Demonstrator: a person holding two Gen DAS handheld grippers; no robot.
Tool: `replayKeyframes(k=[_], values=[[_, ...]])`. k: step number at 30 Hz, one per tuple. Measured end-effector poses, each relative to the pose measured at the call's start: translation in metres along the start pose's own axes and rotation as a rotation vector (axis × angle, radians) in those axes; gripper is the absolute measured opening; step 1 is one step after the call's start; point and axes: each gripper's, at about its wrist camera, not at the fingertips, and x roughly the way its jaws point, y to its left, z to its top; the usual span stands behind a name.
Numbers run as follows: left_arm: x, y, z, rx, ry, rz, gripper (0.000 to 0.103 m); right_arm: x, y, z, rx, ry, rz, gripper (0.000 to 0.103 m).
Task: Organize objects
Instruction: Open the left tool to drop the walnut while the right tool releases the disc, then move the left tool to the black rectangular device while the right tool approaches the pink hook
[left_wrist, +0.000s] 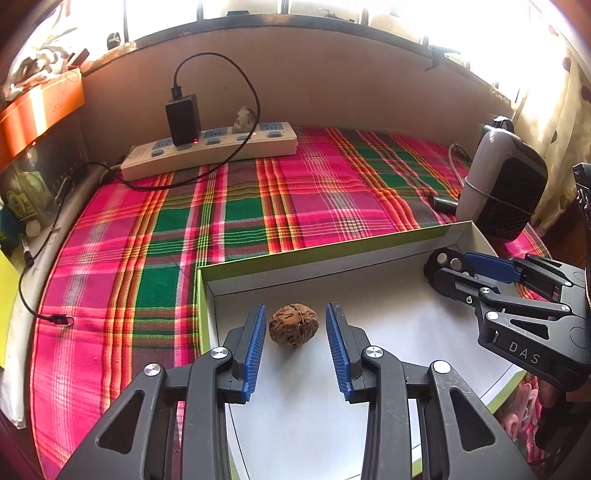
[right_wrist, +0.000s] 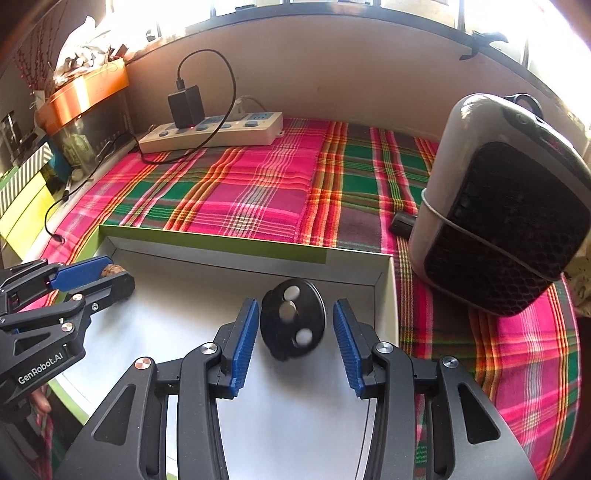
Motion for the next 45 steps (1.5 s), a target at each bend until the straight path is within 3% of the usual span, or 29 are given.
replayKeyframes(k=[24, 32, 38, 45], values=[[-0.071, 0.008, -0.043, -0.007, -0.079, -0.003, 0.032, -0.069, 0.006, -0.034, 0.035, -0.084, -0.005, 0.044], [-0.09, 0.023, -0.071, -0.049, -0.083, -0.036, 0.032, -0.089, 0.007, -0.055, 0.053, -0.109, -0.006, 0.044], [-0.103, 0.026, -0.091, -0.021, -0.086, -0.074, 0.032, -0.106, 0.007, -0.076, 0.041, -0.133, -0.034, 0.044], [-0.098, 0.027, -0.107, -0.024, -0.063, -0.109, 0.032, -0.12, -0.007, -0.101, 0.111, -0.135, -0.056, 0.044]])
